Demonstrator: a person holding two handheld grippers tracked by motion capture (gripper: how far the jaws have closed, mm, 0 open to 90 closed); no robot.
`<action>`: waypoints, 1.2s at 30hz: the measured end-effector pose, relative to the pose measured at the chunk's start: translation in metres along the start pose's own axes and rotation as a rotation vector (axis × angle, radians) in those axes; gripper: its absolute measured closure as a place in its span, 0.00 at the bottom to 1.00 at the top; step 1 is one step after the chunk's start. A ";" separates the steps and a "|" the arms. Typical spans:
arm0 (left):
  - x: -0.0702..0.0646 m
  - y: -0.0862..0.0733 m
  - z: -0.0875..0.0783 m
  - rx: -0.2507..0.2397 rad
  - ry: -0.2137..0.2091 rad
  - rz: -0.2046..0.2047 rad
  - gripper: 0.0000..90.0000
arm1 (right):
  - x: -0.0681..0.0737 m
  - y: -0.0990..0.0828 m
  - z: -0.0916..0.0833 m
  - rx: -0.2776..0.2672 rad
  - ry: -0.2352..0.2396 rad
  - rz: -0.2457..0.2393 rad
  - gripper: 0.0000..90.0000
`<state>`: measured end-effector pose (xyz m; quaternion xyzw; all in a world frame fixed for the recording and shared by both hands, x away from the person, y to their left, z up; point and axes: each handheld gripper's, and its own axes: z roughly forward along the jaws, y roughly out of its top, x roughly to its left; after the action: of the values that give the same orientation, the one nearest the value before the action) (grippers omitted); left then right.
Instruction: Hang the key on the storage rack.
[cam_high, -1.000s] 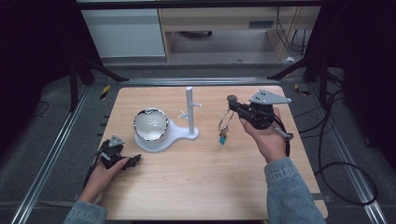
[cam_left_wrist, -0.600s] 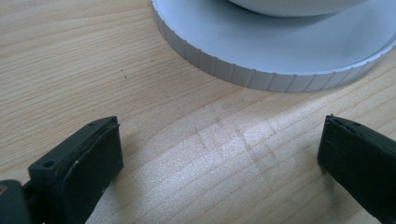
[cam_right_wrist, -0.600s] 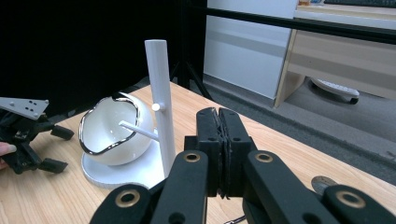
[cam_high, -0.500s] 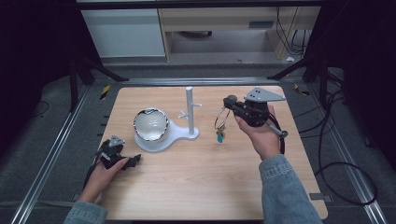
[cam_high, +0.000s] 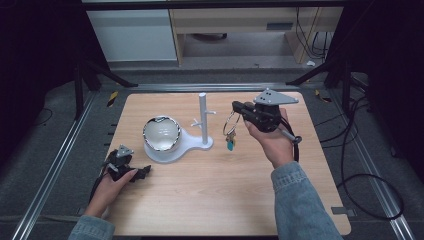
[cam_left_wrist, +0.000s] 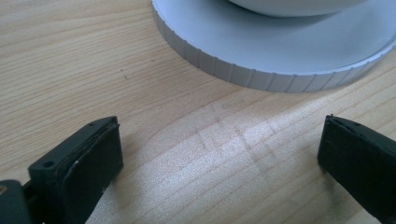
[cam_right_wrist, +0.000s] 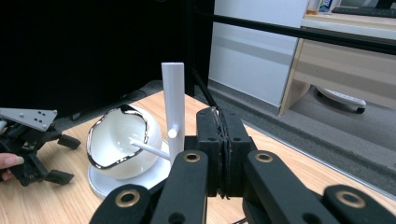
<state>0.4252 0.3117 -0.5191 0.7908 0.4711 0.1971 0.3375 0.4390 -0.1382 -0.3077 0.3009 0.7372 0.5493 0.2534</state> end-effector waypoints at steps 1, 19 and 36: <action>0.000 0.000 0.000 -0.002 0.001 -0.002 0.00 | 0.001 0.001 0.001 0.000 0.003 0.002 0.99; 0.000 0.000 0.000 -0.002 0.000 -0.002 0.00 | 0.005 0.008 0.016 -0.008 0.003 0.008 0.99; 0.000 0.000 0.000 -0.001 0.001 -0.002 0.00 | 0.012 0.007 0.033 -0.021 0.010 0.021 0.99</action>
<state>0.4252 0.3116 -0.5191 0.7901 0.4717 0.1975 0.3380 0.4554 -0.1064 -0.3099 0.3031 0.7294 0.5614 0.2470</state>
